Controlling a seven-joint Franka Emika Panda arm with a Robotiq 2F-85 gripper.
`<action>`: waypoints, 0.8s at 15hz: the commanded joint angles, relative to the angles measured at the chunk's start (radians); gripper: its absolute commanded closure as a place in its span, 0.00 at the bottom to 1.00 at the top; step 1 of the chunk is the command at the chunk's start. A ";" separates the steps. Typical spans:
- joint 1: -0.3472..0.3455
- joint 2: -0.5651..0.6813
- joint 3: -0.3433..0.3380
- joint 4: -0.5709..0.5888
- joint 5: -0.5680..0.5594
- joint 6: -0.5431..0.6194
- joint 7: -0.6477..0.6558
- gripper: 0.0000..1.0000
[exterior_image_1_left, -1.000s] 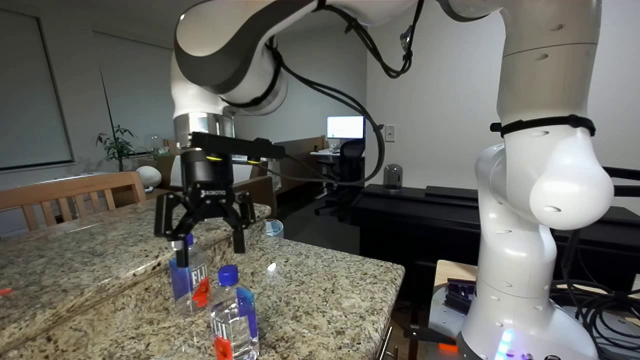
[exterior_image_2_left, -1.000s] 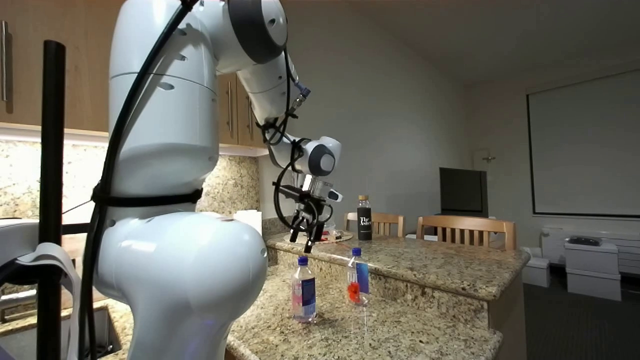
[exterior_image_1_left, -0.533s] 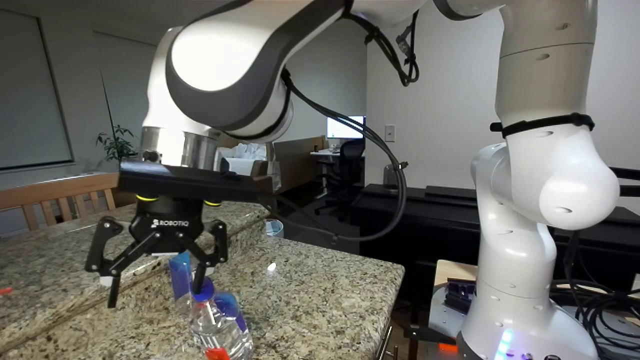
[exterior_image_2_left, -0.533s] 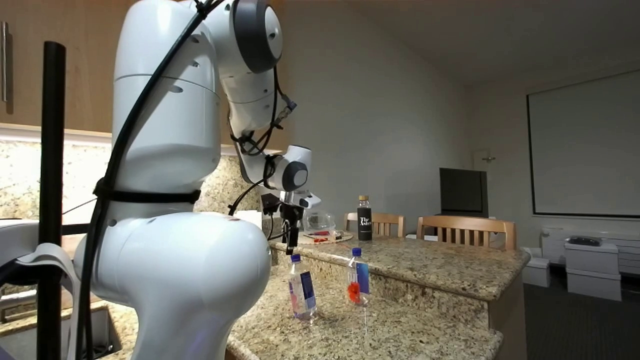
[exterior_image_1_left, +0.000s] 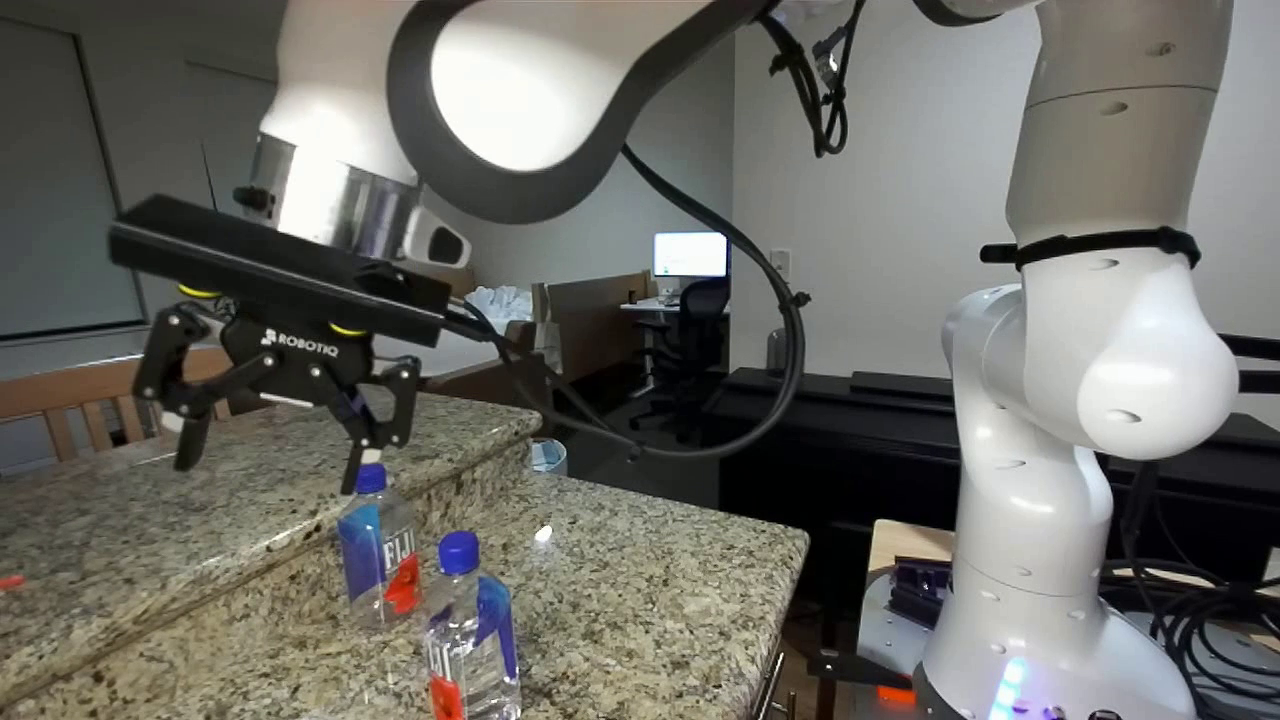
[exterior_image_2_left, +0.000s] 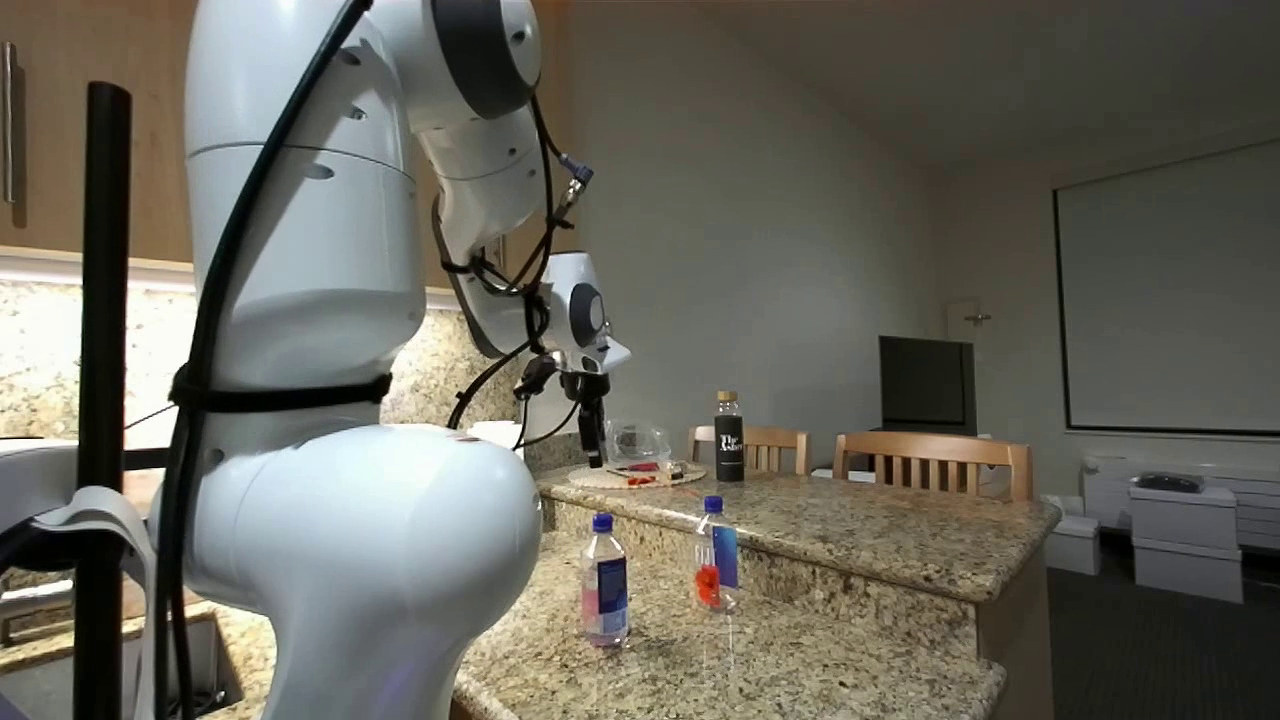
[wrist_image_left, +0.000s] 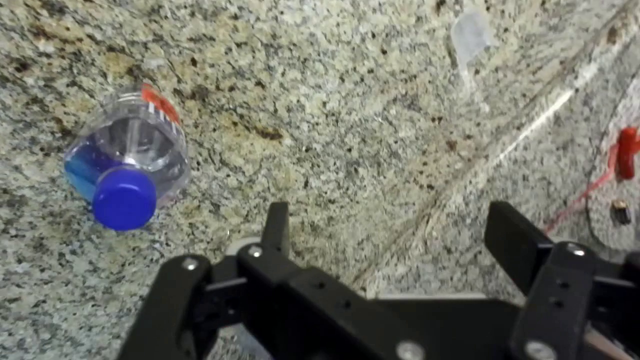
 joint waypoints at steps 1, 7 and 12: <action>-0.050 -0.077 0.041 -0.006 -0.207 -0.097 0.265 0.00; -0.029 -0.084 0.108 0.046 -0.234 -0.518 0.487 0.00; -0.016 -0.110 0.087 -0.004 -0.028 -0.643 0.494 0.00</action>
